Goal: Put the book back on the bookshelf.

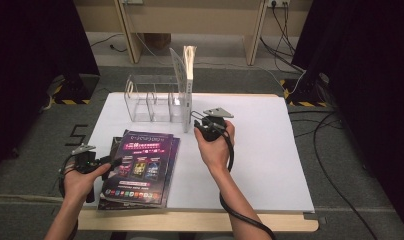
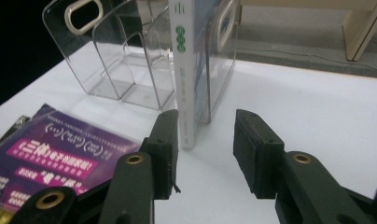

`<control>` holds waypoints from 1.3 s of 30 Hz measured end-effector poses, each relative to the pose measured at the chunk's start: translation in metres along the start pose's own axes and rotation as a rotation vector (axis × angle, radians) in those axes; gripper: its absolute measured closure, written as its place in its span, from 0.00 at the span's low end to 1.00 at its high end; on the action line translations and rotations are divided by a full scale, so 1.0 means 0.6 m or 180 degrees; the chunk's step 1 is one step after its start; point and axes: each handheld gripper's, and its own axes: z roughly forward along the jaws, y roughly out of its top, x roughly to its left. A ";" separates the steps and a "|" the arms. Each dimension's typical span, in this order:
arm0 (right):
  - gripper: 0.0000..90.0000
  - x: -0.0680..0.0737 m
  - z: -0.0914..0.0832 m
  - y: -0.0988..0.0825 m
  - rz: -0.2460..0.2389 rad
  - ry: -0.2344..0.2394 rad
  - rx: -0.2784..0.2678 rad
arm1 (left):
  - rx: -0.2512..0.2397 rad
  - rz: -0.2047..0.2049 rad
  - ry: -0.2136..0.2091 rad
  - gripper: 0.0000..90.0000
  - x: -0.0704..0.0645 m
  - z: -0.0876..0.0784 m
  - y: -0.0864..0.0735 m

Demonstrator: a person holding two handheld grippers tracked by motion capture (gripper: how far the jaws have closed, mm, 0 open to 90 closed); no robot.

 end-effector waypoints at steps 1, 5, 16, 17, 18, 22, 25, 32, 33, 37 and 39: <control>0.67 -0.001 -0.001 -0.004 -0.0010 0.0013 0.0012 | 0.0006 -0.0003 0.0020 0.51 0.001 0.001 -0.001; 0.67 -0.003 -0.006 -0.020 0.0002 0.0042 0.0083 | 0.0011 -0.0012 0.0058 0.52 0.003 0.007 -0.003; 0.67 -0.019 -0.007 -0.064 0.0112 0.0107 0.0295 | 0.0110 -0.0031 0.0066 0.55 0.009 0.022 -0.011; 0.67 -0.020 -0.007 -0.067 0.0115 0.0112 0.0316 | 0.0127 -0.0035 0.0054 0.55 0.009 0.023 -0.011; 0.67 -0.020 -0.007 -0.069 0.0128 0.0118 0.0326 | 0.0138 -0.0034 0.0052 0.56 0.010 0.025 -0.012; 0.67 -0.021 -0.005 -0.081 0.0127 0.0128 0.0387 | 0.0187 0.0012 0.0081 0.62 0.011 0.027 -0.014; 0.67 -0.019 -0.003 -0.089 0.0121 0.0137 0.0415 | 0.0205 0.0006 0.0082 0.66 0.014 0.026 -0.015; 0.67 -0.011 0.003 -0.097 0.0106 0.0177 0.0475 | 0.0194 0.0043 0.0068 0.70 0.012 0.024 -0.016; 0.67 -0.008 0.004 -0.098 0.0122 0.0188 0.0485 | 0.0213 0.0062 0.0044 0.71 0.011 0.023 -0.016; 0.67 -0.001 0.011 -0.101 0.0079 0.0216 0.0527 | 0.0253 0.0132 -0.0077 0.72 -0.006 0.029 -0.019; 0.67 0.003 0.014 -0.103 0.0069 0.0247 0.0549 | 0.0263 0.0225 -0.0014 0.72 -0.011 0.029 -0.018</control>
